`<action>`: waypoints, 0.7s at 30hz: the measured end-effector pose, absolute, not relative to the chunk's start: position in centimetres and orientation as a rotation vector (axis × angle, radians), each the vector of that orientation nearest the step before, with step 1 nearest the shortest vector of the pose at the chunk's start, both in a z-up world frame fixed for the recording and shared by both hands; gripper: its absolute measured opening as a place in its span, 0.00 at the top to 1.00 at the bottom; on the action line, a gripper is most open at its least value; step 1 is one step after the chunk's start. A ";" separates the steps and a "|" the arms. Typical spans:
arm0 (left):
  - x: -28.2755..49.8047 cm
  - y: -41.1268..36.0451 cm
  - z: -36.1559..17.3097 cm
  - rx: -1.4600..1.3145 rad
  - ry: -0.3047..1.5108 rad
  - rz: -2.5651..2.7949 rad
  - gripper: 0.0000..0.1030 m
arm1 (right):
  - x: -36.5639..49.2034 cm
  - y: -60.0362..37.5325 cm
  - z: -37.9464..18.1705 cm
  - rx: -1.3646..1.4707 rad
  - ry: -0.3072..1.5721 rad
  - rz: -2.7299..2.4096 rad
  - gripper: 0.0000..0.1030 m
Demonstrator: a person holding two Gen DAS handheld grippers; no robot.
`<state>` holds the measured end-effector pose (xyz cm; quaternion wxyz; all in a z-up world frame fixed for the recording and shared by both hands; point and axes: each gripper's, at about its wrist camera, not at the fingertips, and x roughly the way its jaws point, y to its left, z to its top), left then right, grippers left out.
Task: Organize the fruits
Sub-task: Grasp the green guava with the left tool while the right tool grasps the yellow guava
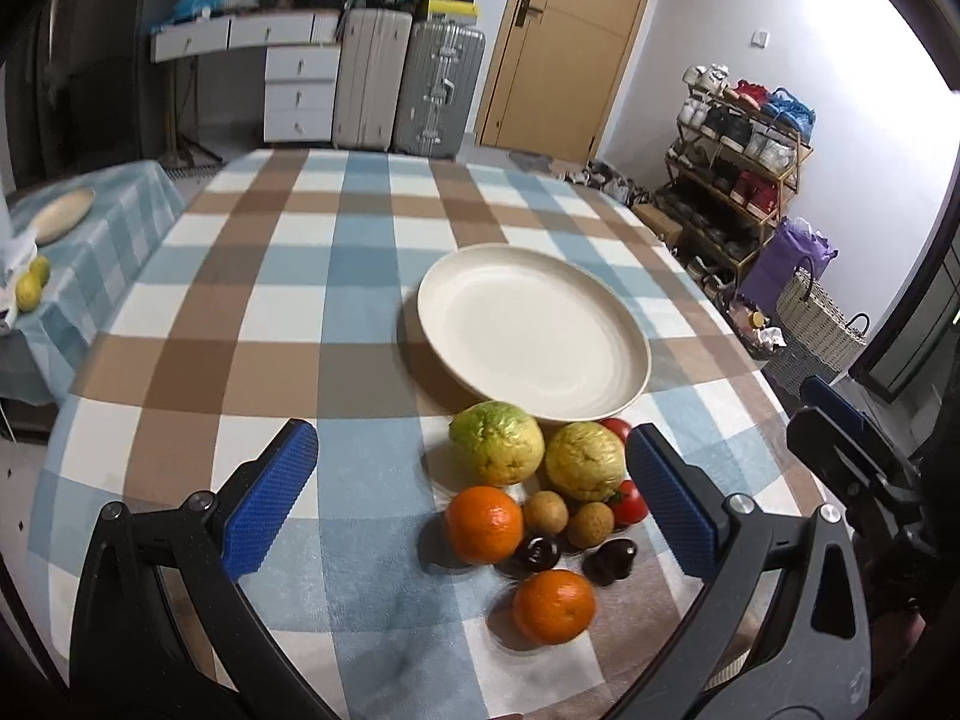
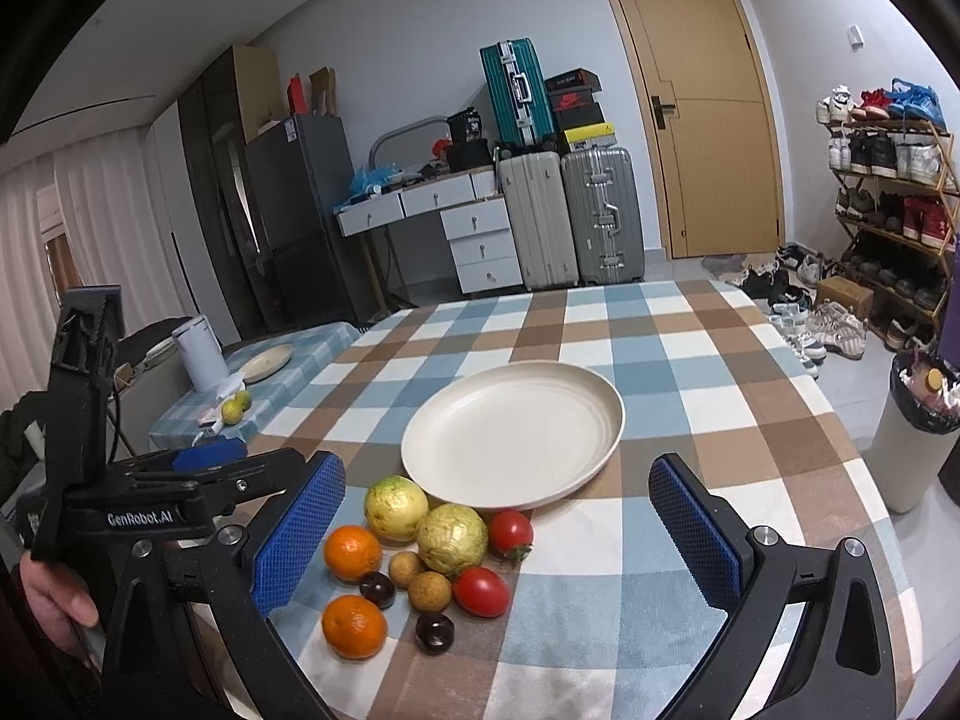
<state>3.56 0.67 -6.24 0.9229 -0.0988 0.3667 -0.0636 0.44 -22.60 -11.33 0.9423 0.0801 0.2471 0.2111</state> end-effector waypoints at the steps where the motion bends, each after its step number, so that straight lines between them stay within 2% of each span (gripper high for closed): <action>1: 4.0 0.8 -6.5 -0.213 0.765 -0.143 0.01 | 0.7 -22.7 -11.7 0.169 0.513 0.433 0.00; 14: 10.8 3.1 -11.4 -0.379 0.938 -0.322 0.01 | 4.5 -23.3 -15.5 0.225 0.615 0.449 0.00; 19: 12.7 3.5 -12.7 -0.439 0.988 -0.377 0.11 | 5.7 -23.6 -16.3 0.266 0.649 0.478 0.00; 21: 13.1 3.5 -13.1 -0.452 1.002 -0.397 0.18 | 6.1 -23.6 -16.5 0.279 0.663 0.495 0.00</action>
